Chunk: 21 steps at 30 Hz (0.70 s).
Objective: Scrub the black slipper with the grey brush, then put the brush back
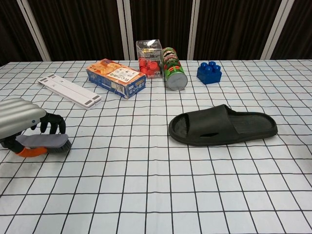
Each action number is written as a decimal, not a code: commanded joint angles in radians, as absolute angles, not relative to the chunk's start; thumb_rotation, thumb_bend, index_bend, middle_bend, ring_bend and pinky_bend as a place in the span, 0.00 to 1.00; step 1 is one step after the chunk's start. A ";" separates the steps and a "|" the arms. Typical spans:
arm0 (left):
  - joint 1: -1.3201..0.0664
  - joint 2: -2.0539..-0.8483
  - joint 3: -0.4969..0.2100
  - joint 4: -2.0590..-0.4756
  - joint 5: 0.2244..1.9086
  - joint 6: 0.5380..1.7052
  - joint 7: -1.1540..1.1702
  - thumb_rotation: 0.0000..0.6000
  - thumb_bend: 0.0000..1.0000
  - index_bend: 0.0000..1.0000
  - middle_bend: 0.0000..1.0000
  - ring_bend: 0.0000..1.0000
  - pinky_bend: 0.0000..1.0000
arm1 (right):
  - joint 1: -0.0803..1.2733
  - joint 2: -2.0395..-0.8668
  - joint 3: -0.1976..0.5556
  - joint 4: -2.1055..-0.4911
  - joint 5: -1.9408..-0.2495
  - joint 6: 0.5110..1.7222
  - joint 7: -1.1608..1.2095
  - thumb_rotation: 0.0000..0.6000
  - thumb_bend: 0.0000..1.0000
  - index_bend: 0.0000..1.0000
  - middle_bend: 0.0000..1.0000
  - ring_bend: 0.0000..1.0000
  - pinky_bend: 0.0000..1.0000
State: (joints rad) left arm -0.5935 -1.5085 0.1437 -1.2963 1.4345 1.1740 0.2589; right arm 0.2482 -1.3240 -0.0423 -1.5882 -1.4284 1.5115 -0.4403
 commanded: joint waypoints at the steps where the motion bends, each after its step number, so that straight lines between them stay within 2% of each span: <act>1: -0.587 -1.523 0.139 -1.279 1.446 1.171 0.265 1.00 0.15 0.31 0.47 0.38 0.42 | 0.245 -1.322 -0.039 -1.589 -1.427 1.501 -0.438 1.00 0.82 0.00 0.00 0.00 0.01; 4: -0.581 -1.533 0.132 -1.269 1.448 1.167 0.263 1.00 0.08 0.28 0.42 0.34 0.40 | 0.239 -1.320 -0.036 -1.590 -1.430 1.497 -0.433 1.00 0.82 0.00 0.00 0.00 0.01; 6: -0.573 -1.537 0.122 -1.265 1.447 1.173 0.257 1.00 0.04 0.24 0.35 0.30 0.36 | 0.236 -1.317 -0.033 -1.590 -1.431 1.494 -0.430 1.00 0.82 0.00 0.00 0.00 0.01; 10: -0.557 -1.527 0.097 -1.292 1.449 1.202 0.215 1.00 0.01 0.16 0.24 0.20 0.33 | 0.226 -1.315 -0.028 -1.591 -1.432 1.493 -0.422 1.00 0.82 0.00 0.00 0.00 0.01; 13: -0.541 -1.493 0.089 -1.339 1.482 1.252 0.142 1.00 0.00 0.07 0.15 0.11 0.22 | 0.217 -1.312 -0.025 -1.593 -1.436 1.500 -0.419 1.00 0.82 0.00 0.00 0.00 0.01; 17: -0.508 -1.409 0.115 -1.427 1.549 1.323 0.035 1.00 0.00 0.00 0.06 0.02 0.14 | 0.196 -1.305 -0.029 -1.609 -1.447 1.516 -0.412 1.00 0.82 0.00 0.00 0.00 0.01; 21: -0.438 -1.318 0.158 -1.508 1.605 1.433 0.007 1.00 0.00 0.00 0.05 0.00 0.09 | 0.162 -1.289 -0.039 -1.629 -1.462 1.555 -0.395 1.00 0.81 0.00 0.00 0.00 0.01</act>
State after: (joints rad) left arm -0.4876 -1.3782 0.1275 -1.4536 1.5612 1.3623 0.0311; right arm 0.1745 -1.2968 -0.0344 -1.6205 -1.4554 1.5411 -0.4030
